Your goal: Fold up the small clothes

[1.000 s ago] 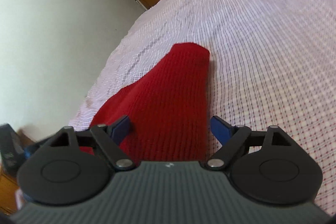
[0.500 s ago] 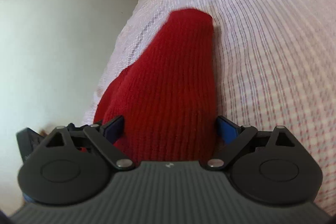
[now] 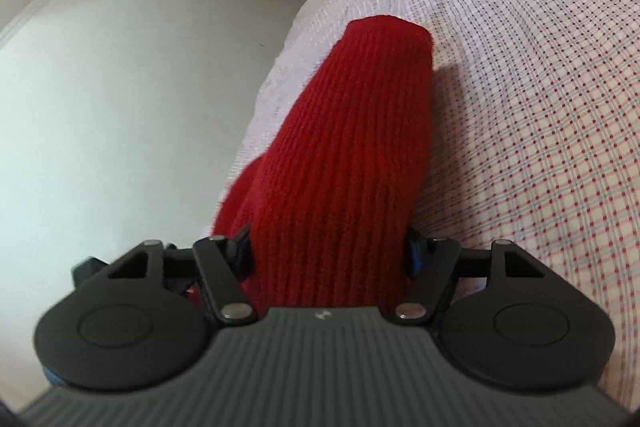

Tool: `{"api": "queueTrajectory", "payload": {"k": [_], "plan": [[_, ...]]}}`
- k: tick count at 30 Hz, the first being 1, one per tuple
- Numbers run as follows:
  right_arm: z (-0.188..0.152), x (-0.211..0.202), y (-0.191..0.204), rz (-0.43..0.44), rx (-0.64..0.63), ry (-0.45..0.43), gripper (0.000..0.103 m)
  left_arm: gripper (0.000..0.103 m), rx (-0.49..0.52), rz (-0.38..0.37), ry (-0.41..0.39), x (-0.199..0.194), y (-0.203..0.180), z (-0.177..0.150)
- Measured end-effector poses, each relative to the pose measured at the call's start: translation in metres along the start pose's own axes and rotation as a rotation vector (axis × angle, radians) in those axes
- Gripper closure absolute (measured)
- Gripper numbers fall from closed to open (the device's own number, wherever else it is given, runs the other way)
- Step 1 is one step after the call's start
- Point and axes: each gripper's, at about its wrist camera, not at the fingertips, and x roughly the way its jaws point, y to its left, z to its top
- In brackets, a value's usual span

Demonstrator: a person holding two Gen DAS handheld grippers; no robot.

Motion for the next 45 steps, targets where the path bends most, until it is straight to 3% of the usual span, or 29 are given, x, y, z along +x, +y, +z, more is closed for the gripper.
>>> {"api": "queueTrajectory", "payload": {"k": [7, 14, 19, 24, 28, 31, 35, 40, 45], "plan": [[-0.010, -0.075, 0.011, 0.065, 0.076, -0.011, 0.033, 0.035, -0.022, -0.093, 0.015, -0.038, -0.043, -0.038], [-0.029, -0.159, 0.008, -0.008, 0.059, -0.041, 0.033, 0.035, -0.017, -0.166, 0.096, -0.042, -0.091, -0.097], [-0.042, -0.194, -0.002, -0.041, 0.073, -0.038, 0.033, 0.035, 0.017, -0.179, 0.149, -0.040, -0.114, -0.121], [-0.048, -0.194, -0.026, -0.133, 0.075, -0.044, 0.033, 0.035, 0.058, -0.118, 0.182, -0.024, -0.122, -0.130], [-0.060, -0.184, -0.040, -0.207, 0.024, -0.036, 0.028, 0.034, 0.137, 0.006, 0.181, -0.017, -0.124, -0.139], [-0.071, -0.183, -0.033, -0.251, -0.087, -0.046, 0.024, 0.033, 0.148, 0.025, 0.175, -0.016, -0.124, -0.145], [-0.076, -0.194, -0.018, -0.291, -0.134, -0.076, 0.024, 0.033, 0.191, 0.062, 0.128, -0.031, -0.139, -0.148], [-0.088, -0.216, 0.015, -0.382, -0.338, -0.181, 0.025, 0.033, 0.302, 0.138, 0.078, -0.059, -0.162, -0.154], [-0.093, -0.202, 0.011, -0.417, -0.372, -0.143, 0.025, 0.033, 0.330, 0.180, 0.093, -0.062, -0.165, -0.167]]}}
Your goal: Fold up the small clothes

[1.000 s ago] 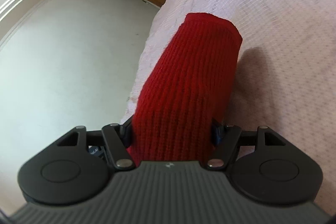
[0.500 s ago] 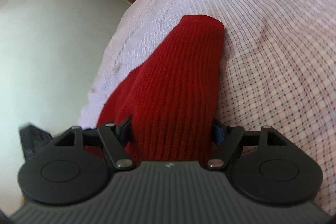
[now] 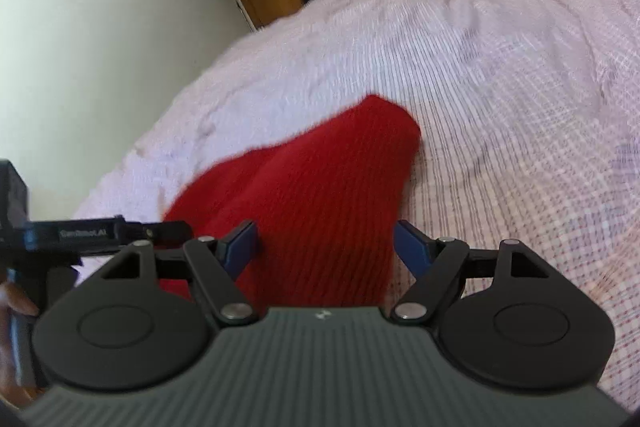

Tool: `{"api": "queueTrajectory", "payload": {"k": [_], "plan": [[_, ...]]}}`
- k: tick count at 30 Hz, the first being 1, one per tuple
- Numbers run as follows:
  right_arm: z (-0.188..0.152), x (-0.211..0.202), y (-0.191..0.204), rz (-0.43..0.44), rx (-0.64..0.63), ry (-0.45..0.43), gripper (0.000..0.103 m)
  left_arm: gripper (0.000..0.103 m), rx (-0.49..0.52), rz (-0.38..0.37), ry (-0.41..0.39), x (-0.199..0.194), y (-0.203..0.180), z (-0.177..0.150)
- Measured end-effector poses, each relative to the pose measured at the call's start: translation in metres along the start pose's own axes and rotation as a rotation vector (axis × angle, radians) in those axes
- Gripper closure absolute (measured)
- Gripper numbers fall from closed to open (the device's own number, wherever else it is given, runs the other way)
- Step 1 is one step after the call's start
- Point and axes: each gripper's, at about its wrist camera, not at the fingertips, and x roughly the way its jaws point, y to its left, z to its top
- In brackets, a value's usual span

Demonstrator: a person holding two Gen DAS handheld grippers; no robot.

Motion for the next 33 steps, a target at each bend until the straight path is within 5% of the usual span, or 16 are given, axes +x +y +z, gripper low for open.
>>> {"api": "queueTrajectory", "payload": {"k": [12, 26, 33], "plan": [[-0.023, 0.032, -0.015, 0.021, 0.099, 0.053, 0.018, 0.022, 0.013, 0.071, -0.010, 0.021, 0.006, -0.011], [-0.027, -0.051, 0.044, 0.009, -0.032, -0.041, 0.018, 0.022, 0.086, 0.110, -0.062, -0.040, -0.027, -0.038], [-0.051, -0.059, 0.049, -0.083, -0.056, 0.013, 0.018, 0.019, 0.086, 0.165, -0.075, -0.065, -0.030, -0.074]]}}
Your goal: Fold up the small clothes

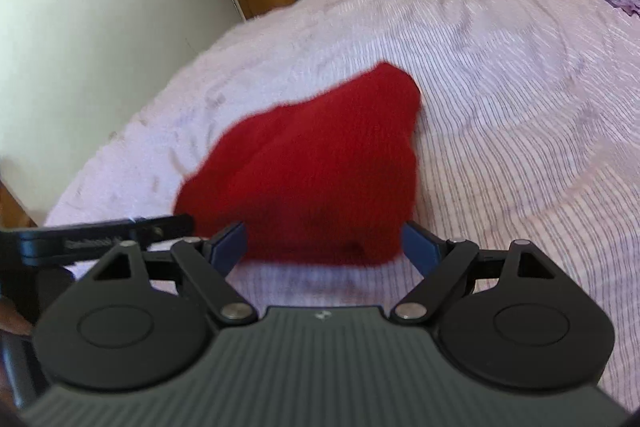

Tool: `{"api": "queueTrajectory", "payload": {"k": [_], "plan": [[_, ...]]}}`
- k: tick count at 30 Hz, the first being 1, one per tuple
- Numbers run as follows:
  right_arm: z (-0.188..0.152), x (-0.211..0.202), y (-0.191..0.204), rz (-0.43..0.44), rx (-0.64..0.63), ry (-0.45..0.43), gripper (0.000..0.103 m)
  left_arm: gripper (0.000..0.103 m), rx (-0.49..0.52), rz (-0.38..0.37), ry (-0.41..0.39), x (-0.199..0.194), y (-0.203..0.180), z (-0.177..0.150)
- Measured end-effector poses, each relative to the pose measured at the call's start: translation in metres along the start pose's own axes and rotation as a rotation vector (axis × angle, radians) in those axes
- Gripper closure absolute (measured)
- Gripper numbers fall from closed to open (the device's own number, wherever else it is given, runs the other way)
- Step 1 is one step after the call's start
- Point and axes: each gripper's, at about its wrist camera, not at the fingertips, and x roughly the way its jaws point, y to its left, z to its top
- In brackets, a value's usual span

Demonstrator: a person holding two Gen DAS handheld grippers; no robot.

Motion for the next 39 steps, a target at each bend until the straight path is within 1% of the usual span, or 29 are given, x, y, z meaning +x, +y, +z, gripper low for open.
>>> {"api": "queueTrajectory", "payload": {"k": [3, 5, 6, 8, 12, 16, 22, 26, 35, 36, 39], "plan": [[-0.011, 0.005, 0.001, -0.066, -0.025, 0.042, 0.018, 0.017, -0.019, 0.007, 0.020, 0.003, 0.001, -0.013], [-0.017, 0.007, 0.002, -0.108, -0.045, 0.054, 0.018, 0.009, -0.035, 0.006, 0.027, 0.007, 0.000, -0.020], [-0.019, 0.009, 0.001, -0.118, -0.053, 0.057, 0.018, 0.009, -0.040, 0.004, 0.033, 0.011, -0.001, -0.023], [-0.023, 0.013, 0.000, -0.125, -0.064, 0.066, 0.018, 0.008, -0.032, -0.001, 0.050, 0.020, -0.005, -0.029], [-0.029, 0.027, -0.003, -0.149, -0.052, 0.085, 0.018, 0.008, -0.001, 0.029, 0.091, 0.039, -0.014, -0.039], [-0.036, 0.043, -0.003, -0.172, -0.045, 0.104, 0.018, 0.008, -0.006, 0.049, 0.134, 0.057, -0.014, -0.046], [-0.038, 0.057, 0.004, -0.203, -0.076, 0.120, 0.018, 0.008, 0.003, 0.101, 0.122, 0.063, -0.014, -0.047], [-0.040, 0.059, 0.006, -0.208, -0.073, 0.128, 0.018, 0.008, -0.009, 0.100, 0.123, 0.064, -0.011, -0.047], [-0.042, 0.055, 0.007, -0.207, -0.072, 0.122, 0.018, 0.008, 0.003, 0.120, 0.118, 0.058, -0.010, -0.047], [-0.042, 0.055, 0.008, -0.207, -0.072, 0.123, 0.018, 0.008, 0.006, 0.124, 0.118, 0.054, -0.016, -0.047], [-0.042, 0.054, 0.008, -0.205, -0.067, 0.120, 0.018, 0.008, 0.017, 0.141, 0.121, 0.054, -0.018, -0.047]]}}
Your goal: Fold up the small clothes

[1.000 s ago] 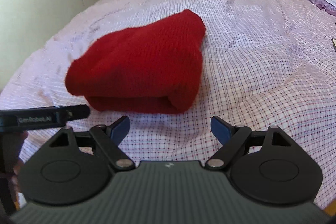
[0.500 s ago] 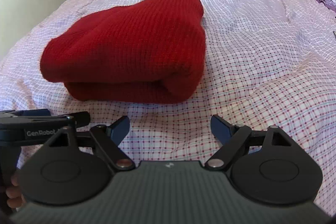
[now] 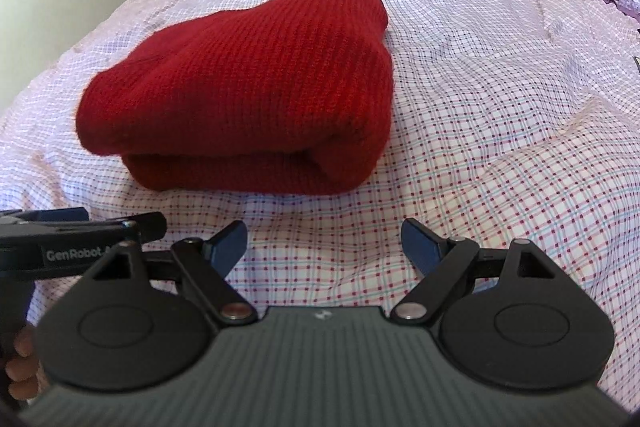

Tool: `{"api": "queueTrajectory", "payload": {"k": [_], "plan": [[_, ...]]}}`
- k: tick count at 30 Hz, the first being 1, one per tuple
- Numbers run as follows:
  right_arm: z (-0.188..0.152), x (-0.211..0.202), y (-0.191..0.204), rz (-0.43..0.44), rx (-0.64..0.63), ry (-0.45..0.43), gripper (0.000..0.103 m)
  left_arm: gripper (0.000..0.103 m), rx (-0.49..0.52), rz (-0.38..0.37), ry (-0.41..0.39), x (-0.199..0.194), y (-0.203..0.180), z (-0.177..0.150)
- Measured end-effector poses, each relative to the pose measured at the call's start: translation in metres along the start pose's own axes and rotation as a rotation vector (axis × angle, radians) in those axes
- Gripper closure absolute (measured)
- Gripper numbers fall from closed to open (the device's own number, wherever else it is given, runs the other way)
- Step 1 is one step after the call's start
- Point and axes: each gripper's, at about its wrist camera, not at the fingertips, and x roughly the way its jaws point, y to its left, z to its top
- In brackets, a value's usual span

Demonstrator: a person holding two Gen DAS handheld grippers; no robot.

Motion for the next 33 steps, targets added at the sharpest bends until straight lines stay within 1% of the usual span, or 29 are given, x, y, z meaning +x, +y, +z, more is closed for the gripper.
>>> {"api": "queueTrajectory", "payload": {"k": [3, 6, 12, 22, 33], "plan": [[0.0000, -0.0009, -0.0008, 0.002, 0.000, -0.001, 0.018, 0.008, 0.018, 0.007, -0.005, -0.0013, -0.0033, -0.0002], [-0.0003, -0.0024, 0.0001, 0.002, -0.001, -0.001, 0.018, 0.008, 0.025, -0.002, -0.012, -0.0042, -0.0054, -0.0010], [-0.0002, -0.0024, 0.0004, 0.002, -0.001, -0.001, 0.018, 0.008, 0.020, -0.013, -0.014, -0.0077, -0.0072, -0.0016], [-0.0003, -0.0035, 0.0007, 0.002, -0.002, -0.001, 0.018, 0.008, 0.016, -0.001, -0.006, -0.0038, -0.0044, -0.0029], [-0.0001, -0.0058, 0.0025, 0.006, -0.002, -0.007, 0.018, 0.008, 0.020, -0.006, -0.013, -0.0043, -0.0057, -0.0032]]}}
